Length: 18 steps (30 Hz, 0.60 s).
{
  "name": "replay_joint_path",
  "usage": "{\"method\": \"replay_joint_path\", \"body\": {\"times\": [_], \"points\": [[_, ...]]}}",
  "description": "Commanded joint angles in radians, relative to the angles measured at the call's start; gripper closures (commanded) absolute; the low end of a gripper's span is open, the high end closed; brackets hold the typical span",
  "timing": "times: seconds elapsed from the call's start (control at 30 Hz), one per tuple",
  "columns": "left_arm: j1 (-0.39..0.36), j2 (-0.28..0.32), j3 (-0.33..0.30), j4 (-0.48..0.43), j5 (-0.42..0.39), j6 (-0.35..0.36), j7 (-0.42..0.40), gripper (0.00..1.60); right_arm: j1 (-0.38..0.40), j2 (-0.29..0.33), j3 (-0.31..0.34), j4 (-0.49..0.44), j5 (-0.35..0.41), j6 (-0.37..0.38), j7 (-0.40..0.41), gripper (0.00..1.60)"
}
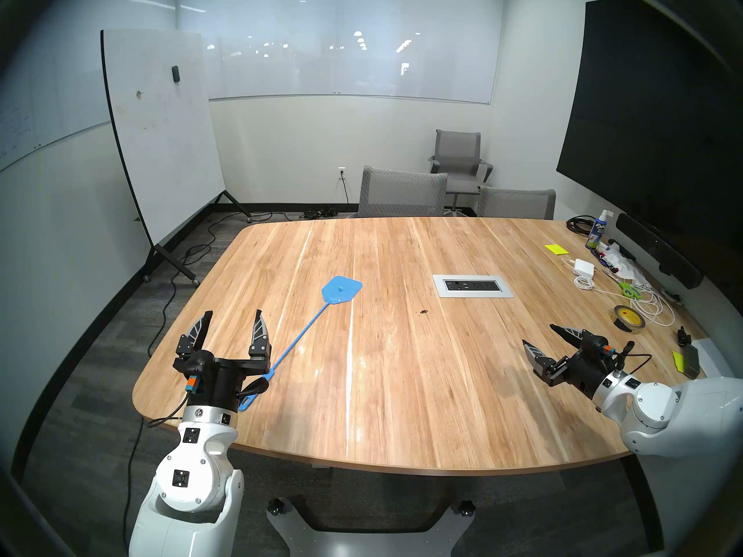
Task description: Swat a bug on table
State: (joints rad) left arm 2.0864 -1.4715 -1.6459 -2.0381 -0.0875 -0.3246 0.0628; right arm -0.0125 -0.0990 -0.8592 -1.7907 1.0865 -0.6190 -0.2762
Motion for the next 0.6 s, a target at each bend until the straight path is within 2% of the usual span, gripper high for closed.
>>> {"method": "replay_joint_path", "body": {"times": [0.0, 0.57], "points": [[-0.001, 0.000, 0.000, -0.019, 0.000, -0.001, 0.000, 0.00, 0.006, -0.001, 0.004, 0.001, -0.001, -0.002, 0.000, 0.00], [-0.001, 0.000, 0.000, -0.019, 0.000, -0.001, 0.000, 0.00, 0.006, -0.001, 0.005, 0.001, -0.001, -0.002, 0.000, 0.00]]}}
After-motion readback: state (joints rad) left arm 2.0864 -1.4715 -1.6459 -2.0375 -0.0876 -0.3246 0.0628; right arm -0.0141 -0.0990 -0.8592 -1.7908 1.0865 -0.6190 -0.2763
